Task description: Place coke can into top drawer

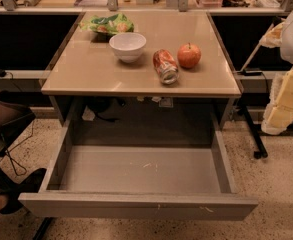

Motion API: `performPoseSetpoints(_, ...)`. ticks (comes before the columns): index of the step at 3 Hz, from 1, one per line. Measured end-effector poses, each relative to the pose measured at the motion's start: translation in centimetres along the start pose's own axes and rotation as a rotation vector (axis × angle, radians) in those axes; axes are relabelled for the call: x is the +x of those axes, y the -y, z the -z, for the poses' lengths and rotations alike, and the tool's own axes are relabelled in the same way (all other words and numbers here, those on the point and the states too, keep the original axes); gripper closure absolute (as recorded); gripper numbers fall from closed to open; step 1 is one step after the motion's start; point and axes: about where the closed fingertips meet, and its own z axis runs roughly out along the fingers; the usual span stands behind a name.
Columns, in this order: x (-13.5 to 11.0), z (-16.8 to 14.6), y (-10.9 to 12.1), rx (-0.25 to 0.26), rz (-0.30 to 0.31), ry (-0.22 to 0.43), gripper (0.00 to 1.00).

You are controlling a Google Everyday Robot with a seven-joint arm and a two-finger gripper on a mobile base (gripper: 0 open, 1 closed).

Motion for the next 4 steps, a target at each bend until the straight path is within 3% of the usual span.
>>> performPoseSetpoints(1,-0.5,-0.2,1.1,0.003,0.009,-0.004,0.00)
performPoseSetpoints(2,-2.4,-2.4,5.2,-0.031,0.024,-0.016,0.00)
performPoseSetpoints(3,-7.0,-6.6,11.0,-0.082,0.045,-0.034,0.00)
performPoseSetpoints(4,-12.7,-10.8,15.9,-0.093,0.066,-0.035,0.00)
